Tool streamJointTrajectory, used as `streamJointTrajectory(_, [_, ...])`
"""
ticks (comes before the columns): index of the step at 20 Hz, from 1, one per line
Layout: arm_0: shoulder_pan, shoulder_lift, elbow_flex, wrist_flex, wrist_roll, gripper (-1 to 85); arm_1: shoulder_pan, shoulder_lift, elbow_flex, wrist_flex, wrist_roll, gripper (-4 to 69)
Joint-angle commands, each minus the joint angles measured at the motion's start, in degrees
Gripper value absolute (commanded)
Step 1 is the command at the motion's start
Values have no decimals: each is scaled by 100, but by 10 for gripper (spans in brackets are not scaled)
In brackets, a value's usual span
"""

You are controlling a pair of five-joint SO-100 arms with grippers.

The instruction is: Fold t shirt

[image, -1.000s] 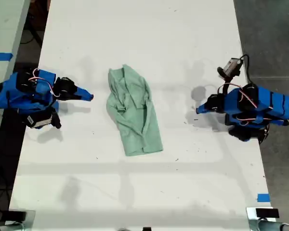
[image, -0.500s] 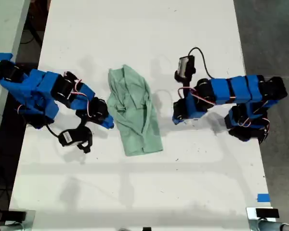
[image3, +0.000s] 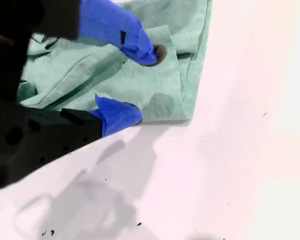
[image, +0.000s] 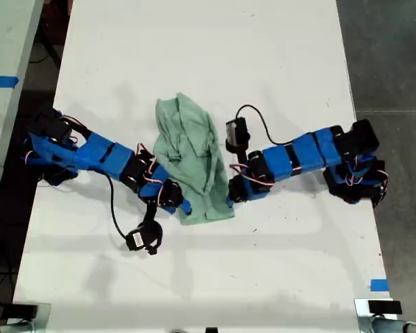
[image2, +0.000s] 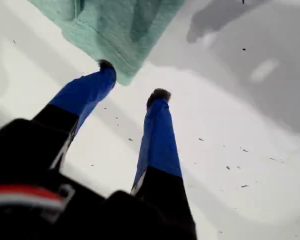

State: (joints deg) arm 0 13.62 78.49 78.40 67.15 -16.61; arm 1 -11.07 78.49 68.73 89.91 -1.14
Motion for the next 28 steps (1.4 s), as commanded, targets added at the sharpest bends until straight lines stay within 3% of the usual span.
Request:
streamJointTrajectory(1, [-193, -105, -360, -149, 149, 162, 18, -158, -229, -316, -123, 223])
streamJointTrajectory(4, [-290, -475, -413, -290, 246, 162, 97, -396, -79, -765, -79, 218])
streamJointTrajectory(11, [-229, -1099, -554, -765, 431, 112, 237, -967, -246, -853, -123, 196])
streamJointTrajectory(13, [-202, -1178, -598, -879, 642, 4, 246, -1028, -246, -853, -97, 22])
streamJointTrajectory(20, [220, -1063, -659, -791, 501, -2, -290, -1274, -747, -826, 369, 22])
streamJointTrajectory(23, [615, -562, -659, -712, 272, -2, -729, -1468, -1916, -308, 668, 20])
streamJointTrajectory(28, [369, 598, -615, 123, 404, -2, -439, -729, -2663, 35, 62, 20])
